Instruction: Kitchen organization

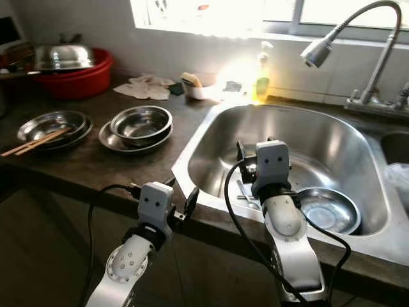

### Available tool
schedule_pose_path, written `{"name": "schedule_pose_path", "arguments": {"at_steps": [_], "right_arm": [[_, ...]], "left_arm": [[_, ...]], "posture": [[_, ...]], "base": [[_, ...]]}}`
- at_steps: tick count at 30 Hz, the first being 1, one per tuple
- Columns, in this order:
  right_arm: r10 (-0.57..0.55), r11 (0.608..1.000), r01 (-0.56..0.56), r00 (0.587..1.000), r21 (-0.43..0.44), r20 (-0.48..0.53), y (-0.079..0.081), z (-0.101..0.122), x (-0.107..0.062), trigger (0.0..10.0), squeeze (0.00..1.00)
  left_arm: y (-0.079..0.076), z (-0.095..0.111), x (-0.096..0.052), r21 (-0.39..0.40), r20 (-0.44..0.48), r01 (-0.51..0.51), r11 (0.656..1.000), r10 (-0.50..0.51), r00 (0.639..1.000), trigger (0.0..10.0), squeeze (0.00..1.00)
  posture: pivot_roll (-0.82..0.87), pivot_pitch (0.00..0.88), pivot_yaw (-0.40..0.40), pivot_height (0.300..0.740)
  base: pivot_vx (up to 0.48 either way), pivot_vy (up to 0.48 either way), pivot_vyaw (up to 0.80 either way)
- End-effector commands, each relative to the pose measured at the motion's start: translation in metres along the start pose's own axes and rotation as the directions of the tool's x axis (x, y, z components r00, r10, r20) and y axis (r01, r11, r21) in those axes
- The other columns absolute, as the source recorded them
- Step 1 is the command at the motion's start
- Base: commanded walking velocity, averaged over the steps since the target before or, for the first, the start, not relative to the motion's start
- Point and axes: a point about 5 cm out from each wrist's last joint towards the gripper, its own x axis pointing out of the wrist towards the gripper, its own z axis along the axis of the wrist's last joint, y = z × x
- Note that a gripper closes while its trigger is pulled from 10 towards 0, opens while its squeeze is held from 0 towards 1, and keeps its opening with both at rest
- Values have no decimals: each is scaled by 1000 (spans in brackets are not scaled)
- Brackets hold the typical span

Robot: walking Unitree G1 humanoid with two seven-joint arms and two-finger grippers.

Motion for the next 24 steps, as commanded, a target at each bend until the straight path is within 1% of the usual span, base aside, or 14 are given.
{"name": "schedule_pose_path", "arguments": {"at_steps": [1, 6, 11, 14, 18, 20, 23, 24], "right_arm": [[-26, 1000, 26, 1000, 4, 3, -3, 4, -1, 10000, 0], [-20, 1000, 20, 1000, 14, 4, -2, 4, 0, 10000, 0], [-7, 1000, 7, 1000, 14, 6, 0, 5, 1, 10000, 0], [-4, 1000, 4, 1000, 13, 7, 0, 6, 2, 10000, 0], [-1, 1000, 1, 1000, 11, 19, 0, 9, 5, 10000, 0], [3, 1000, -3, 1000, 14, 23, 0, 10, 7, 10000, 0], [17, 999, -17, 1000, 27, 17, 1, 11, 9, 10000, 0], [19, 999, -20, 1000, 38, 21, 0, 12, 10, 10000, 0]], "left_arm": [[-1, 2, 3, -6, 14, 17, 1000, -17, 1000, 10000, 0], [-1, 2, 3, -2, 19, 19, 1000, -19, 1000, 10000, 0], [2, 3, 2, 1, 31, -2, 1000, 2, 1000, 10000, 0], [3, 3, 2, 5, 31, 0, 1000, 0, 1000, 10000, 0], [1, 2, 3, 30, 28, 17, 999, -18, 999, 10000, 0], [1, 1, 2, 44, 23, 19, 999, -20, 1000, 10000, 0], [1, 1, 3, 30, 22, 17, 999, -17, 1000, 10000, 0], [1, 0, 3, 27, 16, 11, 1000, -12, 1000, 10000, 0]], "posture": [[110, 0, -14, 740], [116, 0, -20, 740], [118, 0, -20, 740], [119, 0, -21, 740], [118, 0, -20, 740], [117, 0, -20, 740], [117, 0, -21, 740], [119, 0, -21, 740]], "base": [[0, 480, 800], [0, 445, 800], [0, 0, 800], [0, 0, 800], [0, 0, 800], [274, 0, 800], [460, 0, 800], [364, 0, 0]]}}
